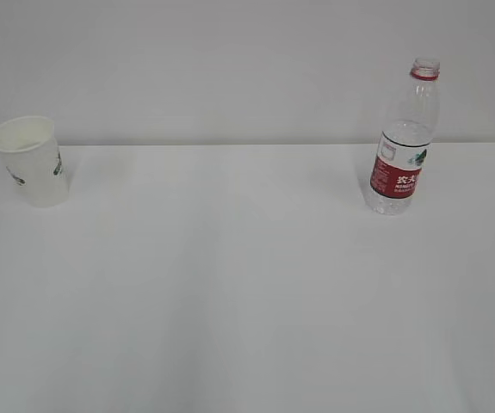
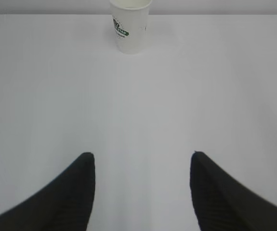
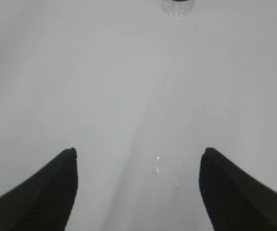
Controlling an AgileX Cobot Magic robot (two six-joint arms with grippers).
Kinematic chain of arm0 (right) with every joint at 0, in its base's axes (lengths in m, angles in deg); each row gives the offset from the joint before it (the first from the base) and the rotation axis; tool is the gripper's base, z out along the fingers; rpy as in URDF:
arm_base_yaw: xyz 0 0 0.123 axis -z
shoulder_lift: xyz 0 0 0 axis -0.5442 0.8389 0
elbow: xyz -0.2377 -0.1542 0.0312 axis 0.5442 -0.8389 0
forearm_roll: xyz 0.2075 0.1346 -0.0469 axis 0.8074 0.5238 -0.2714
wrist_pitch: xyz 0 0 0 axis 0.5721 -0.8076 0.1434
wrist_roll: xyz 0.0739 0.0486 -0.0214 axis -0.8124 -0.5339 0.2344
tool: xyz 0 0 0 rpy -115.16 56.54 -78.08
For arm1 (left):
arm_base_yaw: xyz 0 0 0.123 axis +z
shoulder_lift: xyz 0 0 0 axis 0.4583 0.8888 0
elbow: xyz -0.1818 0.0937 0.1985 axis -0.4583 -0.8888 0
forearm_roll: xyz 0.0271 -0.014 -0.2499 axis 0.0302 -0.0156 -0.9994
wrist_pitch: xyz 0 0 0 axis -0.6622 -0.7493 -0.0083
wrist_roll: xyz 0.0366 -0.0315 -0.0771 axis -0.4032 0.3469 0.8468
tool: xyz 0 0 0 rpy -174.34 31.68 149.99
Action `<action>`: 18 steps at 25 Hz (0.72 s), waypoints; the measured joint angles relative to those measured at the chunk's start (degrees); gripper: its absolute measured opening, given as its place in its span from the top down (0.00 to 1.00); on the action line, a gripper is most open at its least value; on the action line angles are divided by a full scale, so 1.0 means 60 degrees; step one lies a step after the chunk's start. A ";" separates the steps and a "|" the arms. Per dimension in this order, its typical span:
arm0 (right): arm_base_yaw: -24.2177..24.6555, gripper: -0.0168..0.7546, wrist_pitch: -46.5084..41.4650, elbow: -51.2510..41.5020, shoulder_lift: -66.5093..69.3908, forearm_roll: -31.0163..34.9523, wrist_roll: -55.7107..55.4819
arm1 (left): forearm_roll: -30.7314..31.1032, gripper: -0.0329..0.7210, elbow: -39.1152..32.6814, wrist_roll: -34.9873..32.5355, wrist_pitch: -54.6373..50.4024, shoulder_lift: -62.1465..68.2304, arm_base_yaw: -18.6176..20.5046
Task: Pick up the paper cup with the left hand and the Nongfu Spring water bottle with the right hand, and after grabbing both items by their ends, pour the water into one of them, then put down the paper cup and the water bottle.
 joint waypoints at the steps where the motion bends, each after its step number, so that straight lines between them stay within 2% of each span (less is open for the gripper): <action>1: 0.0000 0.21 0.0000 0.0000 -0.0167 0.0000 0.0000 | 0.0000 0.36 0.0000 0.0000 0.0000 -0.0016 0.0000; 18: 0.0000 0.21 -0.0065 0.0000 -0.1618 0.0000 0.0000 | 0.0000 0.36 0.0000 0.0000 0.0000 -0.0016 0.0000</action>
